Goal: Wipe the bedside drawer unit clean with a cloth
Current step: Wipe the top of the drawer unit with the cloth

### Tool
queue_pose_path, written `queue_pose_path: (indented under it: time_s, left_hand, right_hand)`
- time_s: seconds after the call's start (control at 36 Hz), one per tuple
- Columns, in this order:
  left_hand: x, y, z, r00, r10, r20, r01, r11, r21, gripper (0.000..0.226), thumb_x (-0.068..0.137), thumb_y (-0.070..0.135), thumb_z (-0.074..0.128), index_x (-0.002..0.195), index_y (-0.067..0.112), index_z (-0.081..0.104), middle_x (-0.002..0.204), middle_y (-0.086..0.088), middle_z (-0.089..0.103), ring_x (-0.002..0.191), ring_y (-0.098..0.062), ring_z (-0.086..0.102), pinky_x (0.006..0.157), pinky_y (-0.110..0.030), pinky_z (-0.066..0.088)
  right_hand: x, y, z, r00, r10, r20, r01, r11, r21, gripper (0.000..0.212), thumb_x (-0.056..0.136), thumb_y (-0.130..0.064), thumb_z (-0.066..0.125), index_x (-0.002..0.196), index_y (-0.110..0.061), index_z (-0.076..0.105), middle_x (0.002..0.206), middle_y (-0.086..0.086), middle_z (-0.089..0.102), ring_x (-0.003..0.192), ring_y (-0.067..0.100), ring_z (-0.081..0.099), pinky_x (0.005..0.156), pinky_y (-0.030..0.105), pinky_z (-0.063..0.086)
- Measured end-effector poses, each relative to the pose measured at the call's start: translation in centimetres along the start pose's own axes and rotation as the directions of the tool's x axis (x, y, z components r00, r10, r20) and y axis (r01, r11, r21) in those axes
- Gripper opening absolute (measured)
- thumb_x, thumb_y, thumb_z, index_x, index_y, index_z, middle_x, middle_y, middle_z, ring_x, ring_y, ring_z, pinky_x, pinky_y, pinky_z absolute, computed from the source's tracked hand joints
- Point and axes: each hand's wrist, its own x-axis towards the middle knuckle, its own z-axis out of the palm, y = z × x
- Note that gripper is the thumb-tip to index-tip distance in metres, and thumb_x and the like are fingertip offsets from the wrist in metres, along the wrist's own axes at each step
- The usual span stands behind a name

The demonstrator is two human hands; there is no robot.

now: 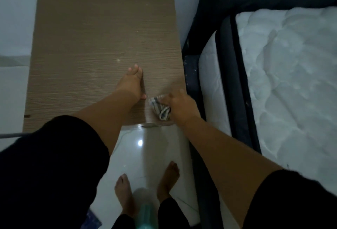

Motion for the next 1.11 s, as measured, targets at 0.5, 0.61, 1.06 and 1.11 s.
queue_pose_path:
  time_s: [0.5,0.61,1.06,1.11]
  left_hand:
    - [-1.2,4.6,-0.5,0.998,0.06,0.029,-0.062,0.994,0.091,0.109,0.078,0.029,0.075,0.153,0.009,-0.001,0.162,-0.004,-0.006,0.15,-0.024,0.0,0.12,-0.035,0.01]
    - [-0.4,5.6,0.0,0.997,0.06,0.049,-0.065,0.991,0.116,0.113,0.078,0.024,0.077,0.152,0.008,-0.007,0.161,-0.007,-0.013,0.149,-0.025,-0.005,0.121,-0.037,0.012]
    - [0.1,5.9,0.6,0.997,0.024,0.073,-0.034,0.99,0.137,0.109,0.082,0.019,0.071,0.152,0.009,-0.012,0.159,-0.006,-0.019,0.149,-0.023,-0.011,0.12,-0.033,0.007]
    - [0.2,5.9,0.5,0.997,0.023,0.072,-0.032,0.991,0.132,0.109,0.081,0.019,0.071,0.152,0.009,-0.012,0.159,-0.006,-0.019,0.149,-0.023,-0.011,0.12,-0.033,0.007]
  right_hand:
    - [-0.1,2.7,-4.9,0.962,0.121,-0.244,-0.102,0.991,0.091,0.025,0.088,-0.012,0.057,0.111,-0.013,0.067,0.108,0.012,0.06,0.099,0.028,0.059,0.085,0.037,0.05]
    - [4.4,4.7,-6.0,0.936,0.138,-0.324,-0.114,0.989,0.094,0.028,0.092,-0.026,0.054,0.112,-0.011,0.067,0.108,0.014,0.062,0.1,0.03,0.061,0.084,0.038,0.05]
    - [13.9,7.3,-8.7,0.989,0.116,-0.096,-0.105,0.988,0.111,0.042,0.097,-0.011,0.041,0.135,-0.025,0.052,0.135,0.012,0.052,0.121,0.028,0.05,0.102,0.034,0.042]
    - [14.5,7.3,-8.1,0.979,0.158,-0.131,-0.142,0.982,0.124,0.038,0.097,-0.01,0.04,0.13,-0.016,0.057,0.131,0.013,0.055,0.119,0.028,0.053,0.1,0.035,0.045]
